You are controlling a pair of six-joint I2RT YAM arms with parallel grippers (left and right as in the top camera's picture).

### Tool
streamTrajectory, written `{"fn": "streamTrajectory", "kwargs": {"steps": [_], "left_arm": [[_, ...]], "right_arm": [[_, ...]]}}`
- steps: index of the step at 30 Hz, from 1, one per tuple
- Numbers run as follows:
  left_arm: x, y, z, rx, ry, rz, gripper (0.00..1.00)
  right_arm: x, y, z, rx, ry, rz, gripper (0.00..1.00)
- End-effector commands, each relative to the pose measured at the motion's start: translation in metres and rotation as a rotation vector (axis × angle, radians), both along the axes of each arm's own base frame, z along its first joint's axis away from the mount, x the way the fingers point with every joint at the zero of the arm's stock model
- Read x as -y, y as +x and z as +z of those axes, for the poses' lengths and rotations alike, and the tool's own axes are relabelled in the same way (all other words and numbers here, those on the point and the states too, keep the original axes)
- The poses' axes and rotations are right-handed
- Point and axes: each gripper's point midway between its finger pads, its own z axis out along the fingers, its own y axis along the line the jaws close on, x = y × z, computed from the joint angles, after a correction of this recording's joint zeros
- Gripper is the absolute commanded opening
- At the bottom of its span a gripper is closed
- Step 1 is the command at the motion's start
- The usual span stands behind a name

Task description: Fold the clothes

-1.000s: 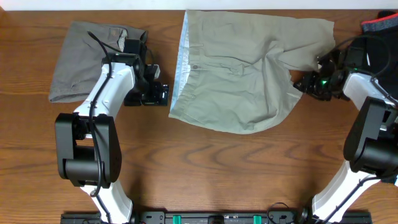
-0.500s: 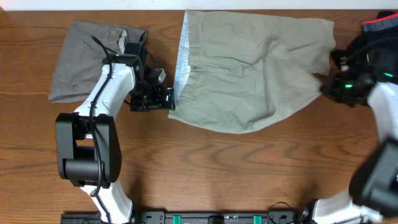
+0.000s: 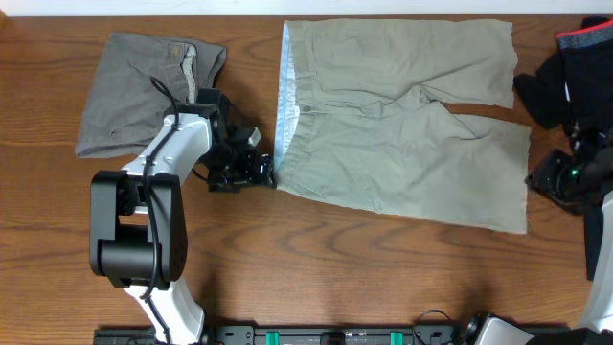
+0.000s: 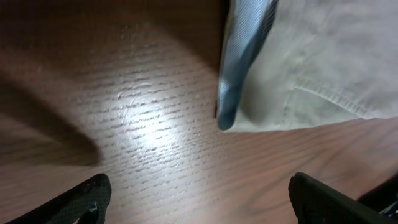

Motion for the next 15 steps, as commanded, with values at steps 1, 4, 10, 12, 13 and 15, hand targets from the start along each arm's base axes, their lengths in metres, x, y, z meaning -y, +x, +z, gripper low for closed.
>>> {"fn": "streamTrajectory", "kwargs": {"steps": [1, 4, 10, 12, 13, 15], "left_arm": [[0.002, -0.002, -0.004, -0.014, -0.018, -0.007, 0.93], [0.002, -0.002, -0.004, -0.013, -0.017, -0.007, 0.93], [0.003, 0.006, -0.004, 0.022, -0.022, -0.005, 0.93], [0.008, 0.016, -0.003, 0.061, -0.055, -0.002, 0.93], [0.012, 0.019, -0.001, 0.076, -0.082, -0.001, 0.93], [0.023, 0.021, 0.006, 0.083, -0.155, 0.004, 0.93]], "right_arm": [[0.026, -0.006, 0.002, -0.028, -0.114, -0.138, 0.51], [0.025, 0.013, 0.007, 0.056, -0.093, -0.113, 0.53], [-0.004, 0.056, 0.006, 0.219, 0.027, 0.180, 0.54], [-0.009, 0.062, 0.000, 0.226, 0.069, 0.206, 0.55], [-0.010, 0.063, -0.003, 0.221, 0.082, 0.207, 0.55], [-0.011, 0.065, -0.011, 0.205, 0.105, 0.208, 0.54]]}}
